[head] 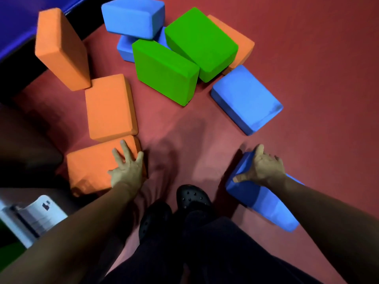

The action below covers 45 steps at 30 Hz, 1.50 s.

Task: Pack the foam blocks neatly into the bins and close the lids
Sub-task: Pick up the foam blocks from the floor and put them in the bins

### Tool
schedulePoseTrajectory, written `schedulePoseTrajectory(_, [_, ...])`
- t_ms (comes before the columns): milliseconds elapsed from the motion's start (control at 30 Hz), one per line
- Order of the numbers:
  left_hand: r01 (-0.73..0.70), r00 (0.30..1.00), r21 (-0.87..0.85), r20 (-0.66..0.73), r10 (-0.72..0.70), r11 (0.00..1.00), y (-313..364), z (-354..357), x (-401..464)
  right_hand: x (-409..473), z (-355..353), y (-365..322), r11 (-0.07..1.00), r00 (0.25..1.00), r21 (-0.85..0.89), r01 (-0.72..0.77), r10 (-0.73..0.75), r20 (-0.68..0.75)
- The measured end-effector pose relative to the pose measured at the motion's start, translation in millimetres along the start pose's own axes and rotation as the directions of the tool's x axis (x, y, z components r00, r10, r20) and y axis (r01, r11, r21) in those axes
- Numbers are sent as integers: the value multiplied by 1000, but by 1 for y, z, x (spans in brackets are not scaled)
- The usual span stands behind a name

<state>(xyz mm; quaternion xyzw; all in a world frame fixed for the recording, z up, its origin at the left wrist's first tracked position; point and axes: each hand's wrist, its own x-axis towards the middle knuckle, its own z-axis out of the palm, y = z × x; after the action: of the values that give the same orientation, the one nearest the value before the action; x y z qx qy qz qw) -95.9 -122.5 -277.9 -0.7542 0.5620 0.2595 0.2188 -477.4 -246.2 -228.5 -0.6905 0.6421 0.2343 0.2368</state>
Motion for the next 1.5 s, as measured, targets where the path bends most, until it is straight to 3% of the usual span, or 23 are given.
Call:
schedulePoseTrajectory(100, [44, 997, -57, -60, -47, 997, -4, -18, -16, -9, -8, -11, 998, 994, 11, 60, -59, -93])
schedulePoseTrajectory(167, [69, 994, -94, -82, -77, 993, -7, -37, -32, -15, -16, -24, 983, 986, 165, 81, -55, -156])
schedulePoseTrajectory(267, [-17, 992, -68, -122, 8, 998, -6, -71, -58, -23, -35, -54, 928, 966, 351, 128, -37, -256])
schedulePoseTrajectory(400, [-75, 974, -168, -224, 36, 983, 1, -113, -87, -34, -59, -109, 858, 890, 440, 265, -42, -454])
schedulePoseTrajectory(533, [-122, 930, -266, -367, 17, 956, 6, -132, -107, -42, -71, -156, 848, 882, 479, 225, 32, -471])
schedulePoseTrajectory(633, [-25, 975, -365, -216, -59, 931, -2, -120, -104, -47, -69, -178, 813, 903, 537, 225, 32, -428])
schedulePoseTrajectory(767, [112, 980, -617, -61, -189, 779, -10, -105, -88, -48, -64, -191, 706, 919, 671, 224, 76, -386])
schedulePoseTrajectory(900, [167, 983, -613, 43, -179, 772, -10, -94, -70, -47, -60, -191, 706, 916, 682, 188, 125, -382])
schedulePoseTrajectory(967, [260, 963, -582, 104, -247, 770, -13, -86, -56, -42, -58, -188, 710, 914, 678, 188, 125, -385])
schedulePoseTrajectory(1033, [422, 897, -596, 166, -410, 683, -18, -76, -41, -35, -55, -183, 709, 920, 683, 175, 130, -370])
schedulePoseTrajectory(1100, [588, 766, -675, 288, -575, 445, -31, -52, -22, -27, -53, -176, 671, 921, 726, 152, 170, -351])
schedulePoseTrajectory(1167, [633, 689, -761, 469, -552, 143, -50, -13, -3, -25, -49, -170, 626, 910, 765, 149, 215, -353])
schedulePoseTrajectory(1267, [551, 687, -824, 535, -492, -127, -45, -1, -8, -27, -41, -174, 618, 902, 765, 181, 205, -379])
schedulePoseTrajectory(1433, [404, 649, -884, 459, -607, -236, -31, -30, -25, -29, -46, -176, 646, 903, 742, 180, 190, -385])
schedulePoseTrajectory(1500, [360, 678, -913, 396, -619, -191, -30, -44, -36, -32, -51, -168, 662, 918, 739, 126, 205, -340])
